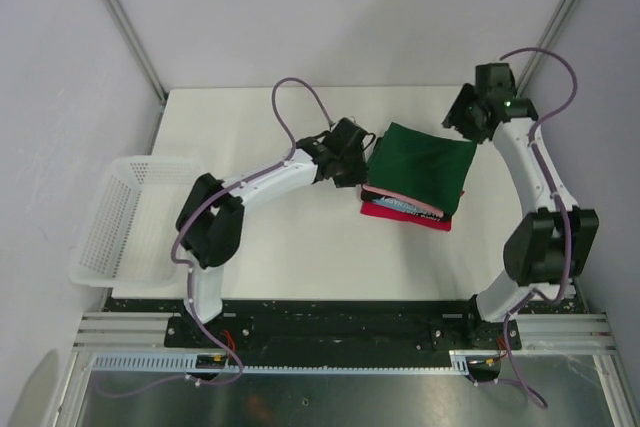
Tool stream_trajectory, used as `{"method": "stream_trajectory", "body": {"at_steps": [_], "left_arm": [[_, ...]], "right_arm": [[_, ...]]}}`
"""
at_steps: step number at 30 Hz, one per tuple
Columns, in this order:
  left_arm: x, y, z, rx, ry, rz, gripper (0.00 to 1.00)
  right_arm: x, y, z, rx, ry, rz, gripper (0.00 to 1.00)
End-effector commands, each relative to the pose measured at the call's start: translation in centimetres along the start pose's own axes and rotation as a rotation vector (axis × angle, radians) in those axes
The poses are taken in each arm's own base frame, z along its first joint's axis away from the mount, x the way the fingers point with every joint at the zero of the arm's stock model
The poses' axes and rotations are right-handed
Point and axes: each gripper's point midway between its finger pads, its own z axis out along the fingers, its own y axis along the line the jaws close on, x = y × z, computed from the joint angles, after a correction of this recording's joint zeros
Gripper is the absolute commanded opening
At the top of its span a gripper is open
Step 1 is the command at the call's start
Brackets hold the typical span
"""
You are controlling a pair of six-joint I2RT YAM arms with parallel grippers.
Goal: Fold and stack the t-shirts
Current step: Put the neatly folded tshirt into the corner of the board with both arms
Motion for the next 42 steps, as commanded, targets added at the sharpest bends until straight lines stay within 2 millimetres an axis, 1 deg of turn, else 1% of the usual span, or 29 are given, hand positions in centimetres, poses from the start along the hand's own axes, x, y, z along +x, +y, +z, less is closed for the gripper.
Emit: {"method": "stream_trajectory", "body": {"at_steps": [1, 4, 6, 7, 10, 12, 13, 14, 16, 19, 22, 26, 30, 38, 42], "left_arm": [[-2.8, -0.8, -4.9, 0.062, -0.108, 0.029, 0.43], [-3.1, 0.7, -6.7, 0.047, -0.139, 0.024, 0.44], [-3.2, 2.1, -7.7, 0.031, -0.156, 0.016, 0.44], [-3.2, 2.8, -8.3, 0.025, -0.163, 0.010, 0.44], [-3.1, 4.8, -9.7, 0.014, -0.181, -0.012, 0.44], [-3.0, 6.0, -10.5, 0.009, -0.190, -0.024, 0.44], [-2.8, 6.5, -10.9, 0.007, -0.194, -0.028, 0.44], [-2.7, 7.0, -11.3, 0.006, -0.199, -0.031, 0.44], [-2.5, 8.0, -11.9, 0.003, -0.206, -0.040, 0.44], [-2.1, 9.1, -12.6, 0.008, -0.212, -0.047, 0.44], [-1.8, 9.9, -12.9, 0.008, -0.210, -0.050, 0.44], [-1.4, 10.6, -13.0, 0.010, -0.205, -0.054, 0.44], [-1.4, 11.1, -13.1, 0.009, -0.207, -0.056, 0.43], [-1.4, 11.6, -12.9, 0.007, -0.205, -0.057, 0.43], [-1.5, 11.7, -12.7, 0.008, -0.199, -0.059, 0.43]], "right_arm": [[5.3, 3.5, -2.8, -0.110, 0.058, -0.001, 0.57], [9.7, 4.6, -3.7, -0.127, 0.096, -0.024, 0.57], [12.6, 5.5, -4.3, -0.154, 0.114, -0.035, 0.57], [14.4, 5.6, -4.2, -0.152, 0.129, -0.032, 0.57], [18.6, 6.1, -4.2, -0.166, 0.156, -0.013, 0.57], [21.6, 5.5, -3.6, -0.155, 0.188, 0.004, 0.57], [22.7, 5.0, -3.3, -0.145, 0.196, 0.019, 0.57], [23.7, 4.5, -3.1, -0.136, 0.202, 0.032, 0.57], [25.0, 3.7, -2.7, -0.123, 0.195, 0.060, 0.57], [25.8, 2.6, -2.0, -0.104, 0.162, 0.097, 0.57], [25.8, 1.9, -1.3, -0.087, 0.126, 0.125, 0.57], [25.3, 1.2, 0.0, -0.047, 0.082, 0.145, 0.56], [24.5, 0.5, 1.5, -0.010, 0.048, 0.165, 0.56], [23.3, 0.2, 4.6, -0.009, 0.036, 0.245, 0.54], [22.2, -0.5, 5.9, 0.000, 0.027, 0.314, 0.54]]}}
